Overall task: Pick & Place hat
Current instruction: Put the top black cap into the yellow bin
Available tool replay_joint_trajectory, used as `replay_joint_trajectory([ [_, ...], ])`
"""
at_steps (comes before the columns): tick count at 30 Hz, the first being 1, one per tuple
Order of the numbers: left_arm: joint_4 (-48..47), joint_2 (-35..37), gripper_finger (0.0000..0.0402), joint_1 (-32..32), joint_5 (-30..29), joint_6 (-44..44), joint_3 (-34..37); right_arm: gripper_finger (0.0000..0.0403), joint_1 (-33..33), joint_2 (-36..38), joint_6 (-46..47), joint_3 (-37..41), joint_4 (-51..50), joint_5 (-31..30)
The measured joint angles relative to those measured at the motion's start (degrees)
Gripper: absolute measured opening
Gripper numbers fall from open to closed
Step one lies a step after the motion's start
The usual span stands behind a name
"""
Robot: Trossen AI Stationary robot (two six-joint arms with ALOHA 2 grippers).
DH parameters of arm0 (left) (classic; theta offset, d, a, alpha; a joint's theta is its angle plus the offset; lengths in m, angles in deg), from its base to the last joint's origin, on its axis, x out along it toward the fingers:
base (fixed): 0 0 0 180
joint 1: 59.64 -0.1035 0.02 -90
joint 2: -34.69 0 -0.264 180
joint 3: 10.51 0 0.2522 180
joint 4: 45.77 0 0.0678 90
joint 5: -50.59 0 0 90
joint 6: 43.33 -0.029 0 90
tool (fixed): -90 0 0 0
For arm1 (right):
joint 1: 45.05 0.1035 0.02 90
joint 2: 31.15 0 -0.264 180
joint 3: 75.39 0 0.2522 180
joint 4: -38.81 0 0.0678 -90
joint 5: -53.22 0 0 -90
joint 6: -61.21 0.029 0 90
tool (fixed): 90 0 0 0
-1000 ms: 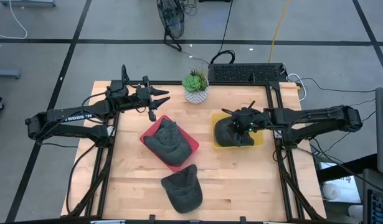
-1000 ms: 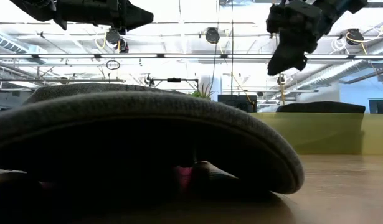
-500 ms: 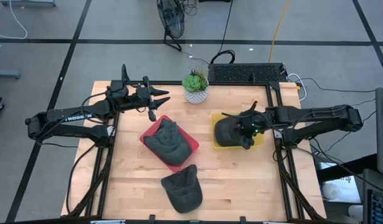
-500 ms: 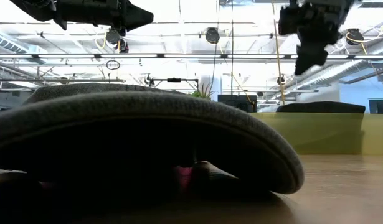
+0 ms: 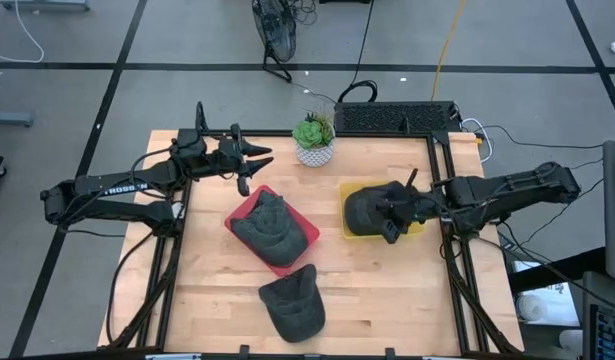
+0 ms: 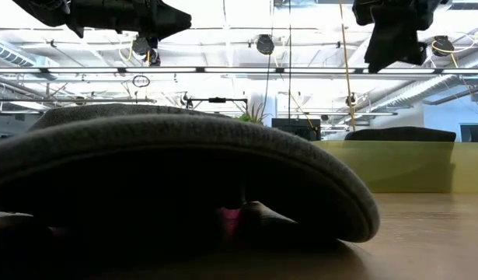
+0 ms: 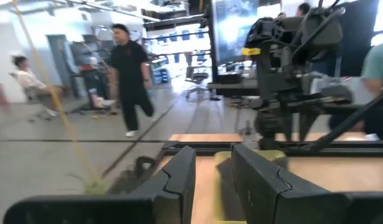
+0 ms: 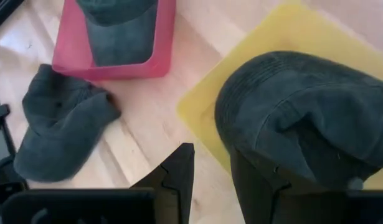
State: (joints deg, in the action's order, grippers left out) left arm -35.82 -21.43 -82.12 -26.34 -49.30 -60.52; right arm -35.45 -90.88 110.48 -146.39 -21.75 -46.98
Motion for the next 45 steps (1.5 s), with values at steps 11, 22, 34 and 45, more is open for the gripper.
replay_joint_trajectory([
  [11,-2.4,0.0,0.0108,1.0,3.4,5.0,0.0,0.0093,3.5,-0.3,1.8,0.6,-6.8,-9.3],
  [22,-4.2,0.0,0.0108,3.3,3.3,4.6,0.0,0.0093,-0.8,-0.3,-2.4,10.3,-3.7,-1.2],
  [34,-5.2,0.0,0.0108,3.3,1.8,4.3,0.0,0.0093,-4.0,-0.3,-4.3,17.0,0.2,1.3],
  [45,-6.0,0.0,0.0108,3.3,1.8,3.3,0.0,0.0093,-4.0,-0.3,-5.7,21.2,8.1,2.9],
])
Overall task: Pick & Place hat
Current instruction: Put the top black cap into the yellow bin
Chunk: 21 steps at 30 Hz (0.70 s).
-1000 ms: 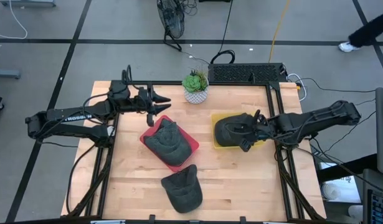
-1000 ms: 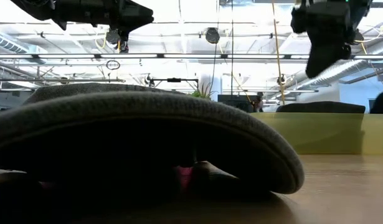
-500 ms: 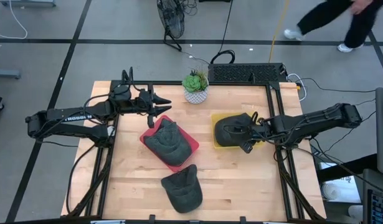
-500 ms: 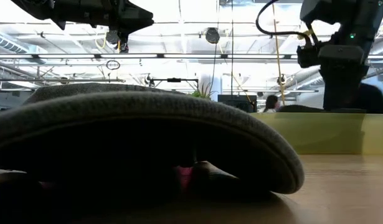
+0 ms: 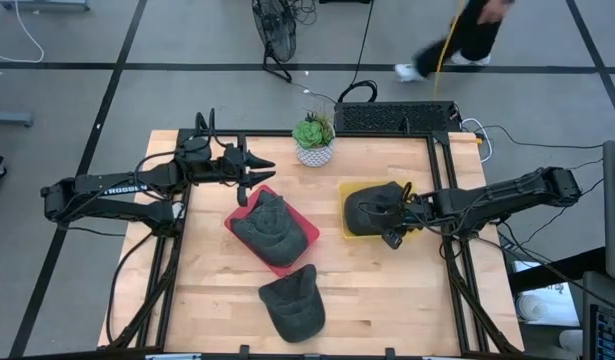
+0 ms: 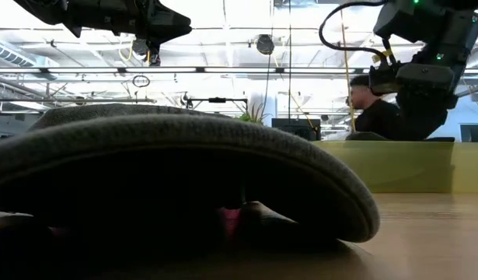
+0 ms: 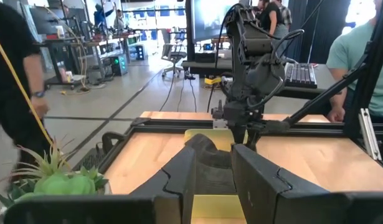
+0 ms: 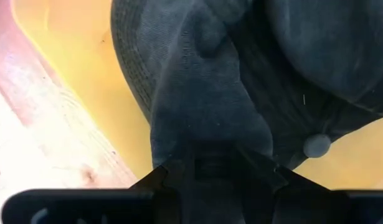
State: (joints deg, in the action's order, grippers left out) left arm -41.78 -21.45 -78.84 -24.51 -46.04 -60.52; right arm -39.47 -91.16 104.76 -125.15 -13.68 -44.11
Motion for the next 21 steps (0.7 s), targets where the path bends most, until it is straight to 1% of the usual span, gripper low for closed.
replay_joint_trajectory([
  [21,-1.2,0.0,0.0108,0.0,0.0,-0.4,0.0,0.0093,-0.1,0.0,0.3,1.0,-0.2,0.2],
])
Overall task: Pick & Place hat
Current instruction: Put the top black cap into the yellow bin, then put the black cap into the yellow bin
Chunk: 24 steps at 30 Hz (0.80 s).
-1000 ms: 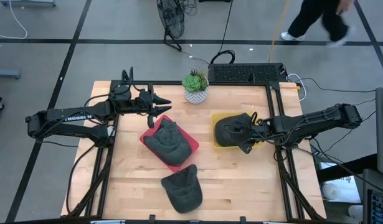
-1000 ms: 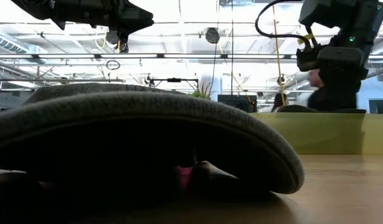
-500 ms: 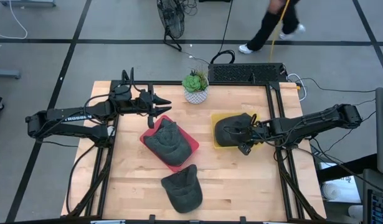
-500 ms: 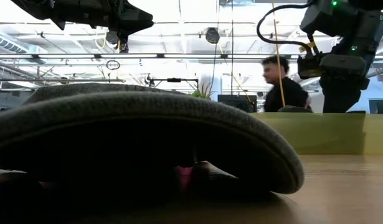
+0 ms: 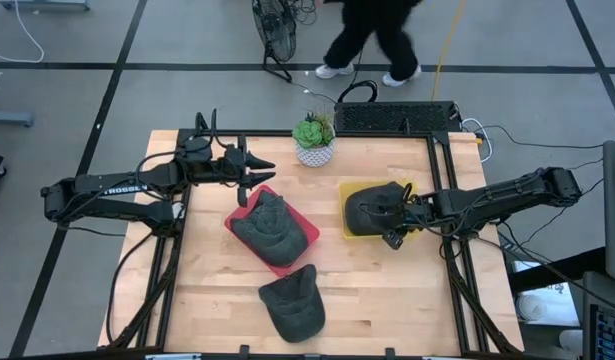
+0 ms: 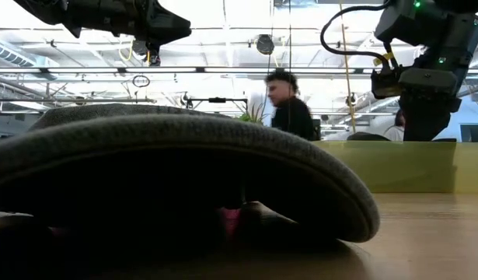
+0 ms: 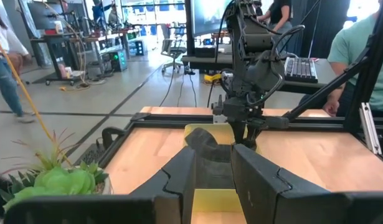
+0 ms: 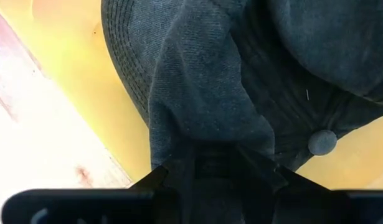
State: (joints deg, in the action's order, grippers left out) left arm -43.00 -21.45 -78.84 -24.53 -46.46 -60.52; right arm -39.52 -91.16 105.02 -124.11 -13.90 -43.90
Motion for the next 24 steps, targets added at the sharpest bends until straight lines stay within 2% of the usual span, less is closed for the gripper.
replay_joint_trajectory([
  [11,-0.4,0.0,0.0108,0.0,0.0,-0.9,0.0,0.0093,-1.8,3.3,-3.0,-3.0,0.8,-0.3],
  [15,0.1,0.0,0.0108,0.0,0.6,-0.9,0.0,0.0093,-1.8,5.9,-6.7,-5.1,4.4,-0.1],
  [20,2.4,0.0,0.0108,0.0,9.8,-0.9,0.0,0.0093,-1.8,9.2,-9.1,-5.2,15.4,1.3],
  [24,3.9,0.0,0.0108,0.0,16.9,-0.6,0.0,0.0094,-0.5,9.1,-12.9,-5.2,26.2,1.4],
])
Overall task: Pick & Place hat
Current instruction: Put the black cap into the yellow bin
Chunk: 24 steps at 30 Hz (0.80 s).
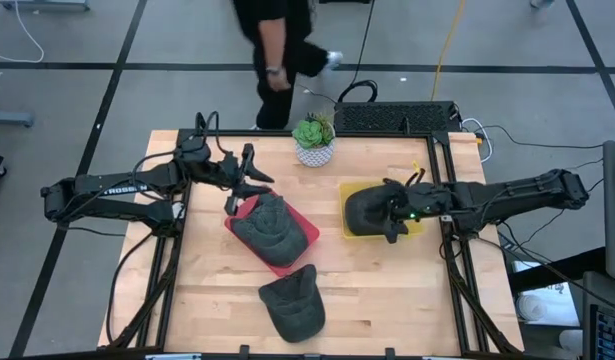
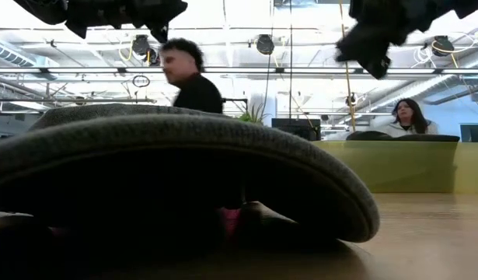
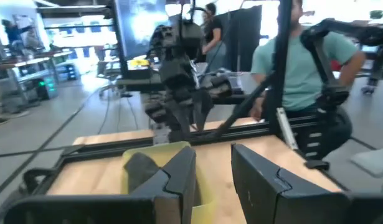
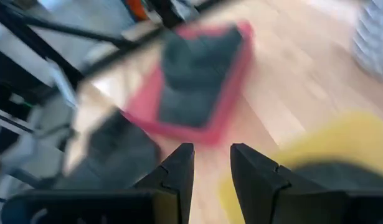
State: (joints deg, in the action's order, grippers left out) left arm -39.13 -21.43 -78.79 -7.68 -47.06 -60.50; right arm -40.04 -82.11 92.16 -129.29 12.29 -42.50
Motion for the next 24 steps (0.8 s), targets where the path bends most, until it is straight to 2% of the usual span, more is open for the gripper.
replay_joint_trajectory([
  [4,-0.2,1.7,0.0108,-0.4,0.8,1.0,0.0,0.0094,1.4,-2.9,-1.9,-0.1,7.2,0.1],
  [13,-7.0,9.1,0.0108,-4.3,0.4,1.4,0.0,0.0094,4.4,-13.5,-6.2,-0.9,8.3,1.4],
  [17,-9.0,10.5,0.0108,-4.6,-1.7,1.8,0.0,0.0093,6.8,-18.0,-8.1,-4.9,8.2,1.4],
  [24,-9.4,10.6,0.0108,-4.5,-1.9,8.0,0.0,0.0093,10.9,-25.4,-13.5,-14.2,6.6,1.4],
])
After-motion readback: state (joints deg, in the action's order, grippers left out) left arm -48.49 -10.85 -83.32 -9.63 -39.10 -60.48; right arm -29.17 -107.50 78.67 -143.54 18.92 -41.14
